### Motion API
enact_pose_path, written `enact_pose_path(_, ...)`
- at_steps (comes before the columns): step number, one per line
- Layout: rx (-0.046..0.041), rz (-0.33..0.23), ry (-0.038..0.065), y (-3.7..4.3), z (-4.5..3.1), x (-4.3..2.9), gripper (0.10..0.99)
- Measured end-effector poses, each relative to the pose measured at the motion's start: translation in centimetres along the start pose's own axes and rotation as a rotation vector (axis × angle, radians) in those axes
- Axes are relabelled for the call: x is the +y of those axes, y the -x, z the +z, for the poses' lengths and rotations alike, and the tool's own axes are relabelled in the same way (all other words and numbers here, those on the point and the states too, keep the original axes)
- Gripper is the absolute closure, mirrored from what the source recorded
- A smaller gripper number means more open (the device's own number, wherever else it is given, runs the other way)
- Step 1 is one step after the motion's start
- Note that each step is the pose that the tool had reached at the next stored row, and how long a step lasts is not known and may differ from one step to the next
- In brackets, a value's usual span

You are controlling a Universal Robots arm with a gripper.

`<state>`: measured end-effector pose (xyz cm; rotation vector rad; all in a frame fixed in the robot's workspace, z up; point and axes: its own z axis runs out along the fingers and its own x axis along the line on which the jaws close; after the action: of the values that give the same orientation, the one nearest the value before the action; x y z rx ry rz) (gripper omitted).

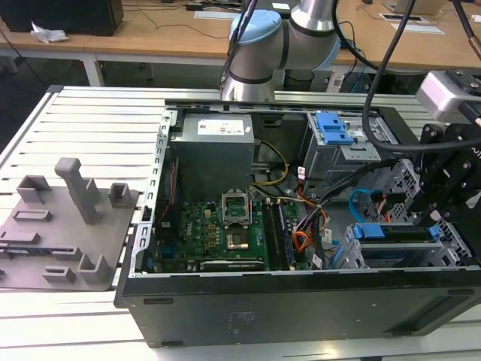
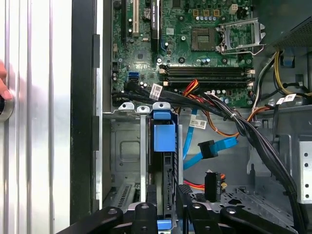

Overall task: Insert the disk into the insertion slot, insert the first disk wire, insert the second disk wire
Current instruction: 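Insert the first disk wire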

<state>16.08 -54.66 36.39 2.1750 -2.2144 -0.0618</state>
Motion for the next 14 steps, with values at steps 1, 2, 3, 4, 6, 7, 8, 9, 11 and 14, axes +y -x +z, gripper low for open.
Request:
enact_pose_path(1,-0.0001,0.000,0.000,0.00,0.00,0.00,0.784)
enact_pose_path(2,0.0002,0.000,0.000,0.01,-0.01,0.00,0.784)
enact_pose_path(3,0.0000,0.000,0.000,0.04,-0.01,0.01,0.784)
enact_pose_path(4,0.0004,0.000,0.000,0.25,-0.01,0.02,0.784)
enact_pose_path(6,0.0017,0.000,0.000,0.66,-0.01,0.02,0.784)
enact_pose_path(7,0.0024,0.000,0.000,0.88,-0.01,0.02,0.784)
enact_pose_path(8,0.0031,0.000,0.000,1.10,-0.01,0.03,0.784)
enact_pose_path(9,0.0038,0.000,0.000,1.37,0.00,0.03,0.784)
enact_pose_path(11,0.0051,0.000,0.000,1.79,0.00,0.04,0.784)
enact_pose_path(14,0.0078,0.001,0.000,2.61,0.00,0.05,0.784)
